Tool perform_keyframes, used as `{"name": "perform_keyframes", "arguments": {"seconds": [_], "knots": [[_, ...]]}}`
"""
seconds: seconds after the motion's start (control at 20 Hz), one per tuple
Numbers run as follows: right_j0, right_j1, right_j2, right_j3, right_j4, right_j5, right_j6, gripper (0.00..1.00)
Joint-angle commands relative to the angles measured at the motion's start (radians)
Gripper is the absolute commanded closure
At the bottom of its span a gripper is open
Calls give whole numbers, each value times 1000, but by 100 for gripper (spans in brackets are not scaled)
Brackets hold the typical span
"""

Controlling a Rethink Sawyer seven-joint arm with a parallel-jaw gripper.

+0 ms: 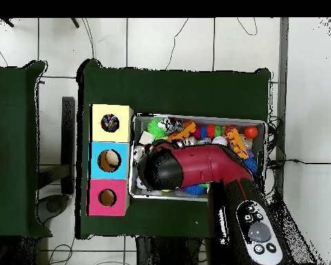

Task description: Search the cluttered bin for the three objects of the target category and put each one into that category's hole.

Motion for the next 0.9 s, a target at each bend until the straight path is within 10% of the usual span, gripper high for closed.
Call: {"name": "perform_keyframes", "arguments": {"seconds": [0.05, 0.9], "knots": [[-38, 74, -7, -29, -73, -106, 34, 0], [-48, 167, -83, 56, -35, -205, 69, 0]]}}
